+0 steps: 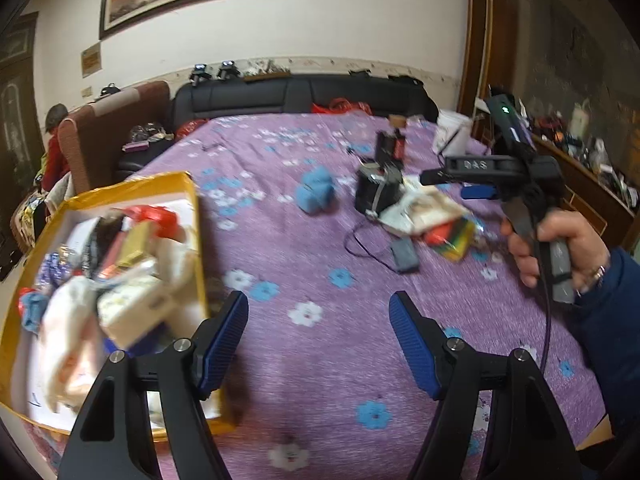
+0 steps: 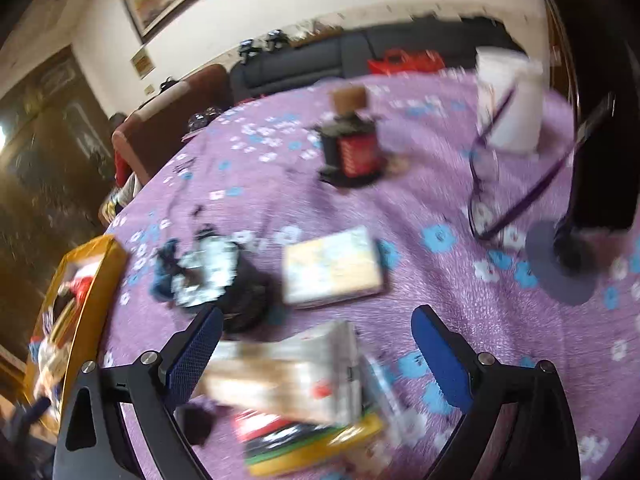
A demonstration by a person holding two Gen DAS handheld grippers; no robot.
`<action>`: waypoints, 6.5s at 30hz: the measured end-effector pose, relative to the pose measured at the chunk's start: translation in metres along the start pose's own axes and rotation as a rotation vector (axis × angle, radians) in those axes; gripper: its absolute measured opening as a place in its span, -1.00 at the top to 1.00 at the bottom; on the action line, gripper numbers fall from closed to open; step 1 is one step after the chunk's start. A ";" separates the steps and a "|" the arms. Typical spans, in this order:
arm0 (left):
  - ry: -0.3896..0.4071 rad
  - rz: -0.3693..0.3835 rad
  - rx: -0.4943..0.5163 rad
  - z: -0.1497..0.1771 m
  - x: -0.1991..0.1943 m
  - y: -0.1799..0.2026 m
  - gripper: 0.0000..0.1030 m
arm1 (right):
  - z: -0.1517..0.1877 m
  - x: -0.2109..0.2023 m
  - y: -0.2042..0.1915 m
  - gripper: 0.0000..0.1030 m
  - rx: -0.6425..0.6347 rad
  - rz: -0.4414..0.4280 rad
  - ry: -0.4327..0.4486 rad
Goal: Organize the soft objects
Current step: 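Grasp the white plastic bag with the left gripper while the right gripper grasps the coloured sponge bag, then carry the white bag to the box with the left gripper while the right gripper carries the sponges, then lower the white bag and sponge bag into the box and open both grippers, then grasp the blue towel with the left gripper while the right gripper grasps the Face tissue pack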
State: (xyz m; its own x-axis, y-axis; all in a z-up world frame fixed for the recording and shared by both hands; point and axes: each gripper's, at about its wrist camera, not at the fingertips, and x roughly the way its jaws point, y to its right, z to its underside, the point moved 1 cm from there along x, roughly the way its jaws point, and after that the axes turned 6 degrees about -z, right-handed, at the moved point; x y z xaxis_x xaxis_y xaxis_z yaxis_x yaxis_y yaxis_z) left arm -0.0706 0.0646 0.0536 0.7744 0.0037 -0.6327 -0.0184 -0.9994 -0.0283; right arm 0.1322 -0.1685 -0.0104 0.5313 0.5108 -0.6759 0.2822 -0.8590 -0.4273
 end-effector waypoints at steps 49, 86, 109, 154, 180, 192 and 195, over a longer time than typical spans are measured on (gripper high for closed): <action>-0.074 0.059 0.098 -0.020 0.035 0.038 0.27 | 0.042 -0.033 -0.023 -0.70 -0.006 -0.134 -0.189; 0.026 0.063 -0.007 -0.053 0.017 0.025 0.25 | 0.051 -0.067 -0.060 0.11 -0.119 -0.132 0.079; -0.025 0.104 -0.008 -0.068 0.028 0.073 0.25 | 0.048 -0.066 -0.035 0.11 -0.010 -0.227 0.093; -0.091 -0.297 -0.423 -0.008 0.002 -0.230 0.24 | 0.041 0.096 -0.319 0.09 -0.327 -0.397 -0.246; 0.047 -0.253 -0.353 -0.044 -0.024 -0.179 -0.44 | 0.025 -0.018 -0.219 -0.51 -0.198 -0.415 -0.057; 0.044 -0.125 -0.208 -0.061 -0.040 -0.084 -0.54 | 0.017 -0.059 -0.053 -0.57 -0.055 -0.267 -0.014; 0.030 -0.078 -0.168 -0.059 -0.034 -0.056 -0.54 | -0.010 -0.050 -0.020 -0.57 -0.017 -0.199 -0.016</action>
State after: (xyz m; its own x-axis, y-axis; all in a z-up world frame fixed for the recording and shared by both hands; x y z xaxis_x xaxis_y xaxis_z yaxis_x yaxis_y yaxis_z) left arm -0.0588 0.1184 0.1225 0.7880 0.0831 -0.6100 0.1468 -0.9876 0.0552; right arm 0.1079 -0.1771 0.0377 0.4506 0.6713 -0.5885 0.3939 -0.7411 -0.5437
